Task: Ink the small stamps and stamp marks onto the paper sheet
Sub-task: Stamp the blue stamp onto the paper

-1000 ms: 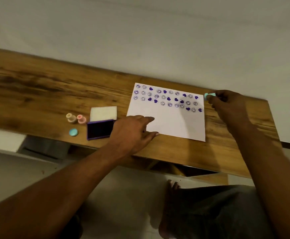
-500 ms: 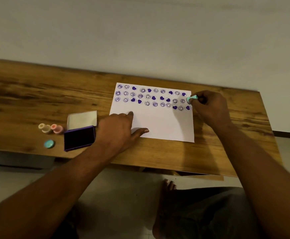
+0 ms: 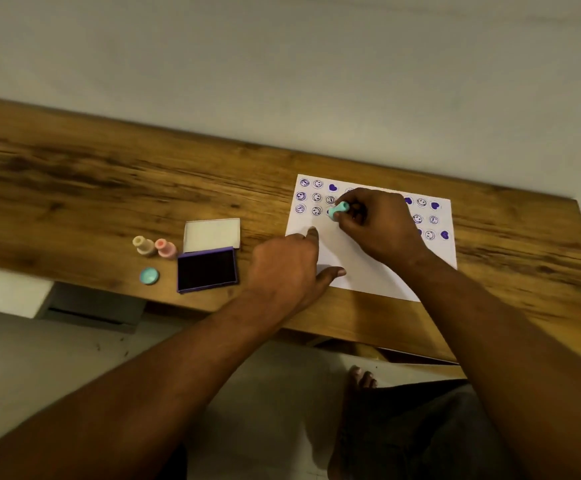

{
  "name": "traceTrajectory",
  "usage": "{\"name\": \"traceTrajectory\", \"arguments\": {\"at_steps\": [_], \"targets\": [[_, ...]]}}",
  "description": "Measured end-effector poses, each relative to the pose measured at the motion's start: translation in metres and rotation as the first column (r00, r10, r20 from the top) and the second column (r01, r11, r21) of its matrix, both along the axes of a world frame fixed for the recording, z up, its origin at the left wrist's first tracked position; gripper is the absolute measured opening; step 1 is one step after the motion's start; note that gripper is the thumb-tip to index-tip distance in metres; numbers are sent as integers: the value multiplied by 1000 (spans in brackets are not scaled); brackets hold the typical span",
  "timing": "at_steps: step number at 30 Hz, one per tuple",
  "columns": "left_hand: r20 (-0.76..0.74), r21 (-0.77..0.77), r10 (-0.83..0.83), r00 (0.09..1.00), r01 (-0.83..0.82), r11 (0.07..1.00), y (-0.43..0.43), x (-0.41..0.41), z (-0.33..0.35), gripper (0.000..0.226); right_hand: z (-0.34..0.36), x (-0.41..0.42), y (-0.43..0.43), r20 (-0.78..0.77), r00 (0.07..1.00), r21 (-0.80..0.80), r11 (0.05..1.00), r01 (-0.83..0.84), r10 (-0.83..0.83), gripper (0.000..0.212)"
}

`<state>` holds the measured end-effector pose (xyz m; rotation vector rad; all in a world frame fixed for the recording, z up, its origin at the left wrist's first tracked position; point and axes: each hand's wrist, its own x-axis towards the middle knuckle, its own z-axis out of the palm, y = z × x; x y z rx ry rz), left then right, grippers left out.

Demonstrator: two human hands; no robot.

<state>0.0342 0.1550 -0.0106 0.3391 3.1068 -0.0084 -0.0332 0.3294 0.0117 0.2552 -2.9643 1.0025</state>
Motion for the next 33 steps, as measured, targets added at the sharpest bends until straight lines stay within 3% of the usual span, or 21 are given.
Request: {"name": "traceTrajectory", "arguments": {"at_steps": [5, 19, 25, 28, 33], "targets": [[-5, 2, 45, 999, -45, 999, -14, 6, -13, 96, -6, -3, -34, -49, 993, 78, 991, -105, 109, 31], [-33, 111, 54, 998, -50, 993, -15, 9, -19, 95, -15, -11, -58, -32, 982, 266, 948, -172, 187, 33], [27, 175, 67, 997, -71, 982, -14, 8, -17, 74, -12, -7, -72, -35, 990, 361, 925, -116, 137, 30], [49, 199, 58, 997, -67, 978, -15, 9, -15, 68, -8, -7, -83, -6, 995, 455, 886, -89, 104, 30], [48, 185, 39, 998, -47, 982, -16, 11, -12, 67, 2, -9, -89, 57, 982, 629, 757, -176, 181, 32]]}}
